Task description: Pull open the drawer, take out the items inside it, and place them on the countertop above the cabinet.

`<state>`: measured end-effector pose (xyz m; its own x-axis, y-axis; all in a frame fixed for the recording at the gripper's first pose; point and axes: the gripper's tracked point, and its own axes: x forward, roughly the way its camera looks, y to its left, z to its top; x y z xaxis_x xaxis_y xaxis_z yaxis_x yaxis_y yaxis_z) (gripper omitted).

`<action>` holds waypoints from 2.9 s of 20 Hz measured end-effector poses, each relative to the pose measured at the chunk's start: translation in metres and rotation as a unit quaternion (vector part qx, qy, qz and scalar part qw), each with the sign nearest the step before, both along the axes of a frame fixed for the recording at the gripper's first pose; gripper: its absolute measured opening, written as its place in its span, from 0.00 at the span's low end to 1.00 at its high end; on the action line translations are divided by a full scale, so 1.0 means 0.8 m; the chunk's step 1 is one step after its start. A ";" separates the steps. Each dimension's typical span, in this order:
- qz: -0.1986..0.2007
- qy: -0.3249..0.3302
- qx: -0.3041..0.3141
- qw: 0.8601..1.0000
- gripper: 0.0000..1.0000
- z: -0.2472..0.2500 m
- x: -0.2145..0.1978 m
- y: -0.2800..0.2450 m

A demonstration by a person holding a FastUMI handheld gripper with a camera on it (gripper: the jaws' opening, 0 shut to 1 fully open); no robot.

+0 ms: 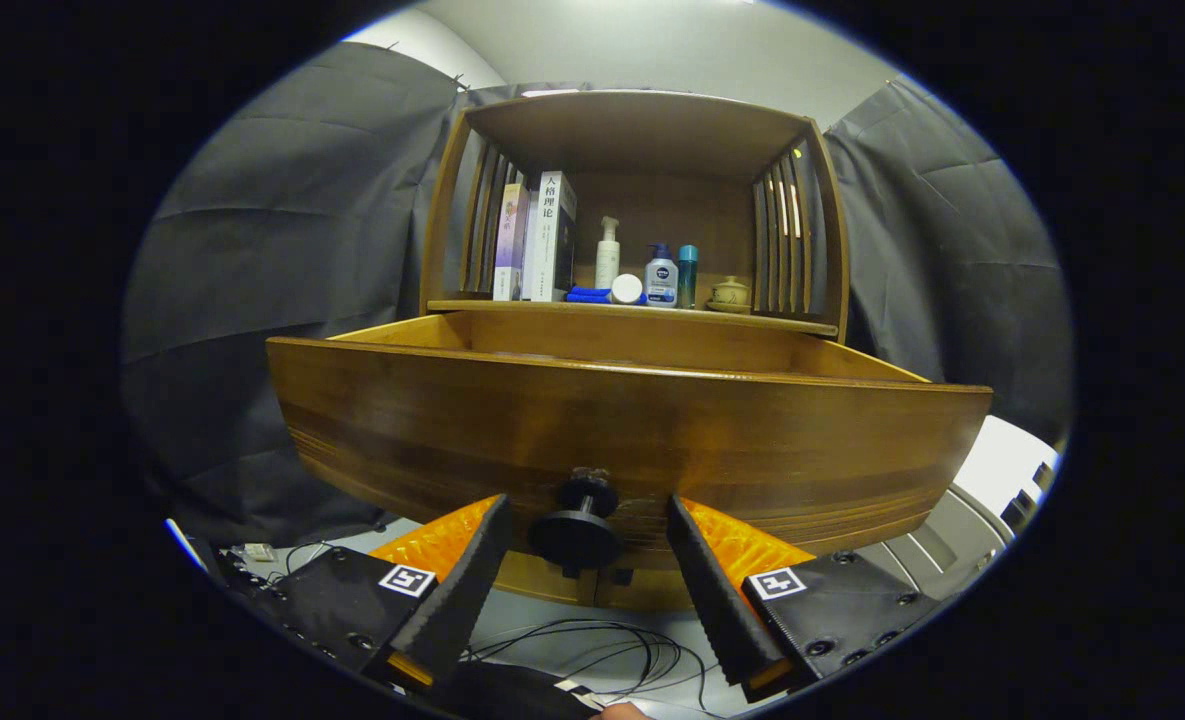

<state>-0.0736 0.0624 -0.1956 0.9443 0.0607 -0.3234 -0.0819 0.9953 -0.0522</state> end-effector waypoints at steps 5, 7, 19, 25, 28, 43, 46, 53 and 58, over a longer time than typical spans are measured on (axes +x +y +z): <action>-0.026 -0.001 0.013 1.000 0.97 0.002 0.014 -0.007; -0.025 -0.004 -0.004 1.000 0.97 0.001 0.015 -0.009; -0.040 -0.013 0.013 0.999 0.98 0.005 0.043 -0.009; -0.044 -0.018 0.014 0.999 0.98 0.005 0.059 -0.008; -0.045 -0.019 0.013 0.999 0.98 0.006 0.072 -0.008; -0.054 -0.021 0.019 0.998 0.98 0.007 0.155 -0.006; -0.056 -0.017 0.017 0.998 0.98 0.003 0.172 -0.005; -0.056 -0.012 0.015 0.998 0.98 -0.002 0.207 -0.007; -0.058 -0.018 0.014 0.998 0.98 -0.004 0.227 -0.008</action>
